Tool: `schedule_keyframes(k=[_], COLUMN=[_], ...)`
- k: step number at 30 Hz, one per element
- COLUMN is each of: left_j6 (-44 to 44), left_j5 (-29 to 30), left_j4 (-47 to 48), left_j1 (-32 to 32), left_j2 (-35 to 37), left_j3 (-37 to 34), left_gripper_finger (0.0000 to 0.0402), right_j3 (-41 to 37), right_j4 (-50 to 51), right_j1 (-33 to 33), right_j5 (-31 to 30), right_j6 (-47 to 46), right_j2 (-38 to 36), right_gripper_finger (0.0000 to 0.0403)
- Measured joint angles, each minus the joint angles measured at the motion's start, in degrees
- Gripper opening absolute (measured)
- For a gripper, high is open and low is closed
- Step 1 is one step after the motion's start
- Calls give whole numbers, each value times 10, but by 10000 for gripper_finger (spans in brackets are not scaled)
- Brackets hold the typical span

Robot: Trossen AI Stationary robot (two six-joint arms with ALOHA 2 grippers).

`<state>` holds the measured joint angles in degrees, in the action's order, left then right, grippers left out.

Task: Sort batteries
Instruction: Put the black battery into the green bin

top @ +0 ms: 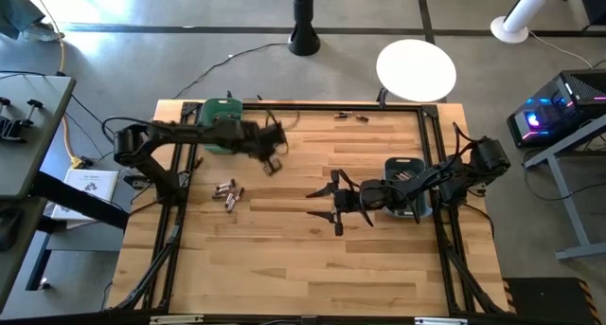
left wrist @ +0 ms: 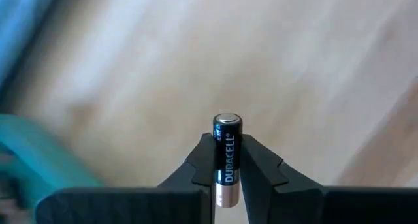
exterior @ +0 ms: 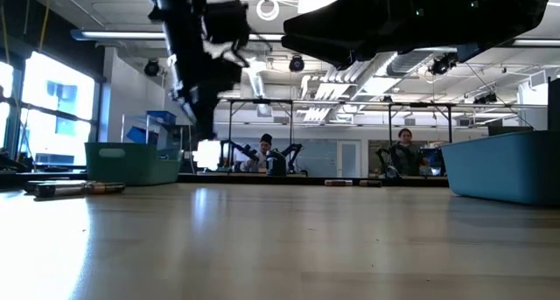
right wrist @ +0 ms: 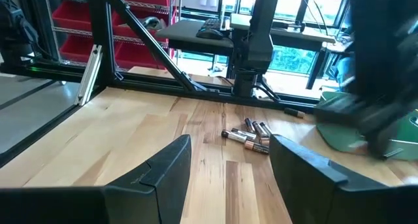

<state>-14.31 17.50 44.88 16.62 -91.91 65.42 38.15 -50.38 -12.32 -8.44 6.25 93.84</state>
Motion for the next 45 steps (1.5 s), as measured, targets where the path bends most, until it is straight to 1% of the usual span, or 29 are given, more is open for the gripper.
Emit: schedule_keyframes(k=[3, 5, 8, 11, 13, 16, 19, 23, 32, 37, 41, 45], left_j6=[23, 32, 35, 58, 73, 86, 88, 90, 105, 112, 120, 135], left_j5=[55, 71, 56, 53, 32, -4, -20, -20, -17, -15, -15, -15], left_j4=[55, 83, 108, 119, 106, 79, 71, 73, 70, 67, 63, 63], left_j1=[54, 103, 191, 266, 302, 334, 349, 351, 343, 343, 343, 343], left_j2=[4, 1, 2, -3, -5, -7, -7, -22, -98, -126, -136, -127], left_j3=[52, 59, 55, 33, 22, 1, -11, -17, -19, -19, -19, -19], left_gripper_finger=[30, 30, 30, 30, 30, 30, 30, 30, 30, 45, 52, 78], right_j3=[0, 0, 0, 0, 0, 0, 0, 0, 0, 0, 0, 0], right_j4=[0, 2, 4, 6, 5, 5, 4, 4, 1, 1, 2, 1], right_j1=[0, 0, 0, -1, -1, 0, 0, 0, 0, 0, 0, 0], right_j5=[0, 0, 0, 0, 0, 0, 0, 0, 0, 0, 0, 0], right_j6=[-4, -11, -13, -14, -14, -13, -13, -13, -13, -13, -13, -13], right_j2=[0, 0, 0, 0, 0, 0, 0, 0, 0, 0, 0, 0], right_gripper_finger=[201, 201, 201, 201, 201, 201, 201, 201, 201, 201, 201, 201])
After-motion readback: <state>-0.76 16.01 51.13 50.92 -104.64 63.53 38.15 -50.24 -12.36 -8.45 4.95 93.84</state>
